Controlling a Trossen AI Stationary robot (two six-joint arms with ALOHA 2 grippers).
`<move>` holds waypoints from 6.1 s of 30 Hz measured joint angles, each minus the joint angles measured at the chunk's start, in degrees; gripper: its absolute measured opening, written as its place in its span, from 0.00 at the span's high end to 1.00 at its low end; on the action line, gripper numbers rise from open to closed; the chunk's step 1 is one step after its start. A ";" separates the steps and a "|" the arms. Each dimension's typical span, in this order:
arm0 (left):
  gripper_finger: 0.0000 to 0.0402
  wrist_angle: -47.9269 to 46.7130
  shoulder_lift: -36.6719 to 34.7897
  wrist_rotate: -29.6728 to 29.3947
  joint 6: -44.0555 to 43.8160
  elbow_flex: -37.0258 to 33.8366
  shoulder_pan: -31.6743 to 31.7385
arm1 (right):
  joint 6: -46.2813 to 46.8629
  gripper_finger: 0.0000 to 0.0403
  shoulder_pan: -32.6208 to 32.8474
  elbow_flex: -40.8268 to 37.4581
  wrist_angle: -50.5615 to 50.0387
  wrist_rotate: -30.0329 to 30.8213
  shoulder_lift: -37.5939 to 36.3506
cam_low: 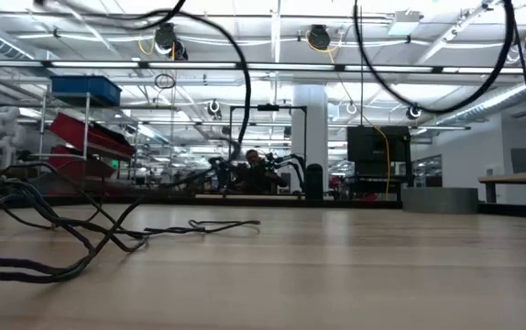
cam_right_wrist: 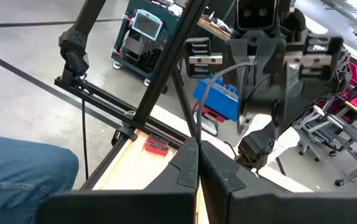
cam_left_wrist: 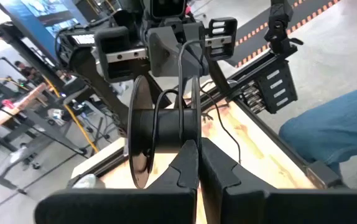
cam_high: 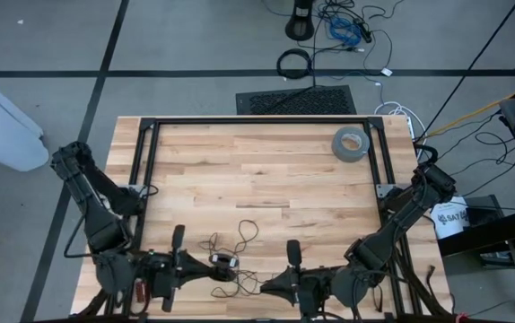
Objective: Coil cords
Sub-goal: Coil the black wire onto the spool
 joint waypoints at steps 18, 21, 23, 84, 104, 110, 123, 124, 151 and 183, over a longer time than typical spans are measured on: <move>1.00 0.58 -0.11 -7.29 2.48 0.33 -5.49 | 1.44 1.00 -1.05 0.00 -4.25 0.19 0.00; 1.00 0.67 -0.11 -7.51 2.78 0.33 -6.07 | 2.46 1.00 -1.35 0.00 -5.18 0.22 0.00; 1.00 0.66 -0.13 -7.59 2.85 0.33 -6.33 | 3.00 1.00 -1.60 0.00 -5.87 0.27 0.00; 1.00 1.05 -0.22 -14.00 3.51 0.42 -5.70 | 14.19 0.63 -11.19 -0.09 -5.20 -13.60 9.50; 1.00 0.94 -0.20 -16.69 3.77 0.35 -7.49 | 16.47 0.63 -15.91 -22.27 39.76 -22.99 12.57; 1.00 0.98 -0.20 -16.71 3.77 0.33 -7.49 | 17.73 0.63 -16.98 -24.00 41.24 -24.20 12.76; 1.00 1.09 -0.20 -16.71 3.82 0.33 -7.49 | 17.65 0.65 -17.31 -21.81 46.01 -24.40 17.05; 1.00 1.09 -0.20 -16.71 3.82 0.33 -7.49 | 17.65 0.66 -17.31 -21.81 46.02 -24.42 17.05; 1.00 1.05 -0.20 -16.69 3.85 0.33 -7.45 | 20.31 0.76 -17.68 -21.79 46.17 -27.40 17.00; 1.00 0.63 -0.18 -16.35 3.73 0.33 -6.86 | 19.79 0.72 -18.27 -16.37 41.91 -27.21 21.39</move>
